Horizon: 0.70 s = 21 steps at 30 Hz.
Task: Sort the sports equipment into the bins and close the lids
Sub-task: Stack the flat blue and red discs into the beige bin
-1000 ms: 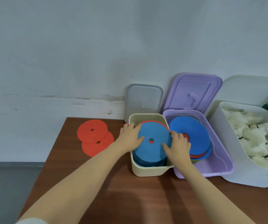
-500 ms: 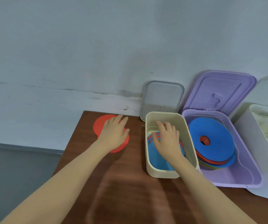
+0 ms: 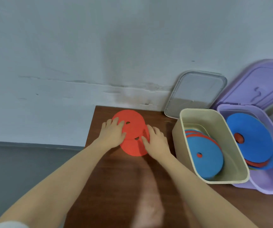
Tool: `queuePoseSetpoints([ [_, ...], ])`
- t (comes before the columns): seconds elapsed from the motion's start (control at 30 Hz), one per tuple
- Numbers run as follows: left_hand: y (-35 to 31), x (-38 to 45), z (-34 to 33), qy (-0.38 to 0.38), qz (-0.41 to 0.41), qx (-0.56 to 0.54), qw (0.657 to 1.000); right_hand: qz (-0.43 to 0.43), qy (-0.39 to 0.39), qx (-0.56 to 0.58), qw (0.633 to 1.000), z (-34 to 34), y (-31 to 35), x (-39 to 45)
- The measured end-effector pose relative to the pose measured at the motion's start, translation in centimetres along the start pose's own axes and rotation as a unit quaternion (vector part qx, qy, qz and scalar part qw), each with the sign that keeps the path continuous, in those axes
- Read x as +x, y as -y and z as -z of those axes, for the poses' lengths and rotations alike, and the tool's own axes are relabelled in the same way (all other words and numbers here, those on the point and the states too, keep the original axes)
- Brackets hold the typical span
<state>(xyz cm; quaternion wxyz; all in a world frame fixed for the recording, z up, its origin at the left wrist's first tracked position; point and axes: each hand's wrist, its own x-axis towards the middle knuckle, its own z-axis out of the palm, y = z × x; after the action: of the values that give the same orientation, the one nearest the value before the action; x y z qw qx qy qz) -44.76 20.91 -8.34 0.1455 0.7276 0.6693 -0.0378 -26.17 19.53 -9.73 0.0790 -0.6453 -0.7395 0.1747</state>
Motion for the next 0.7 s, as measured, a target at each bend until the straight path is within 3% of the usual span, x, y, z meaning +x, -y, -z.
queuePoseSetpoints([
  [0.2, 1.9, 4.6, -2.4, 0.046, 0.011, -0.033, 0.998, -0.097, 0.094, 0.022, 0.991, -4.5, -1.4, 0.3],
  [0.43, 2.3, 6.7, -4.6, 0.006, 0.004, -0.086, 0.996, -0.133, 0.049, 0.115, 0.983, -5.6, -2.0, 0.2],
  [0.7, 0.3, 1.7, -6.9, 0.009, -0.034, -0.115, 0.993, -0.136, -0.024, 0.18, 0.974, -5.9, -2.1, -1.0],
])
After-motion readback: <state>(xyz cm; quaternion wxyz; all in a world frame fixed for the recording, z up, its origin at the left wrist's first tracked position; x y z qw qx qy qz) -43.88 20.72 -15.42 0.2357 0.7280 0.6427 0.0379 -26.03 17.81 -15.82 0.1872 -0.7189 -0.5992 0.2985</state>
